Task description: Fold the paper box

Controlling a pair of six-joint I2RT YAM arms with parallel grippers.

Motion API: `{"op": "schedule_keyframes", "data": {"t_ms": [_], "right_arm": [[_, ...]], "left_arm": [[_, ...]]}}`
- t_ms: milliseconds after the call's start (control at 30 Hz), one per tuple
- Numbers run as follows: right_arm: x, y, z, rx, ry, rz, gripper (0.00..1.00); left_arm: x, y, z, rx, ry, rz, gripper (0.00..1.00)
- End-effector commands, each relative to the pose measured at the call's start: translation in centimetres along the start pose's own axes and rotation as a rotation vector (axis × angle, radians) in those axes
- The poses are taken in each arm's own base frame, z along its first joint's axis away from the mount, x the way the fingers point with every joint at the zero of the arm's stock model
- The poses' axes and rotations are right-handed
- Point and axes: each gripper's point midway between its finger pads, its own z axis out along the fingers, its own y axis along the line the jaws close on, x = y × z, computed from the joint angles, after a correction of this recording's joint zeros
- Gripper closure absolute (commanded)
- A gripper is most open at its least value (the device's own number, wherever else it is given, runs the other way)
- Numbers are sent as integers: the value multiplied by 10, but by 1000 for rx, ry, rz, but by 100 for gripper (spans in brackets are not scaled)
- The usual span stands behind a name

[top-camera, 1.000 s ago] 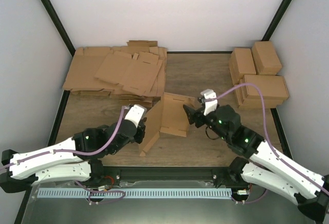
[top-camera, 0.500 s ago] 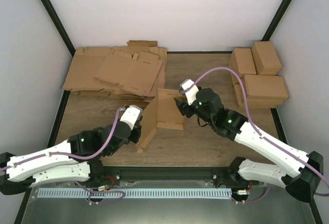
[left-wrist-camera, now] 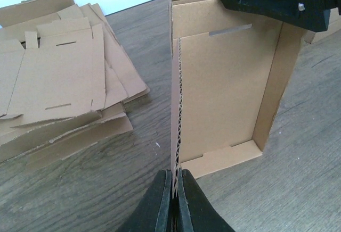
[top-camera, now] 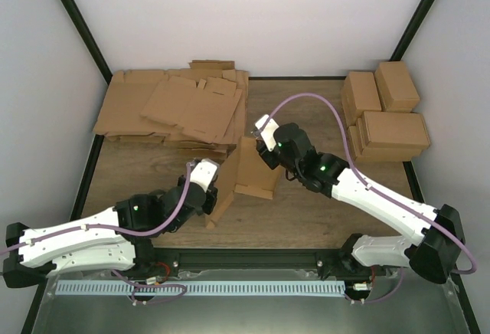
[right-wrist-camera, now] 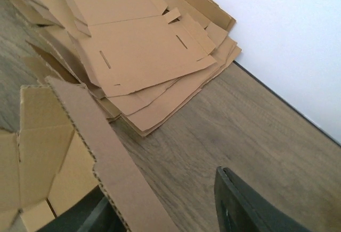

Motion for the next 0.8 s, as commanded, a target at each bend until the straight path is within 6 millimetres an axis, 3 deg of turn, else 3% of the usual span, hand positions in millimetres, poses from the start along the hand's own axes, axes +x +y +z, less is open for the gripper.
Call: {"op": "schedule_keyframes", "data": {"t_ms": [0,400,567,767], "right_arm": [[-29,-12,-9,19,-65,-11,58],[-24,-26,-7,58,-19,30,58],[-29,-10,-14,-45,-54,26,72],[-13,3,-9,-101,-6,-26,80]], "left_arm": [[-3,-2,2,2,-27,-30,96],[10,-3,10,-13,-5,-41,96],[17,-3,12,-6,-4,-62,94],[20,-4,13,-2,-1,-65,92]]}}
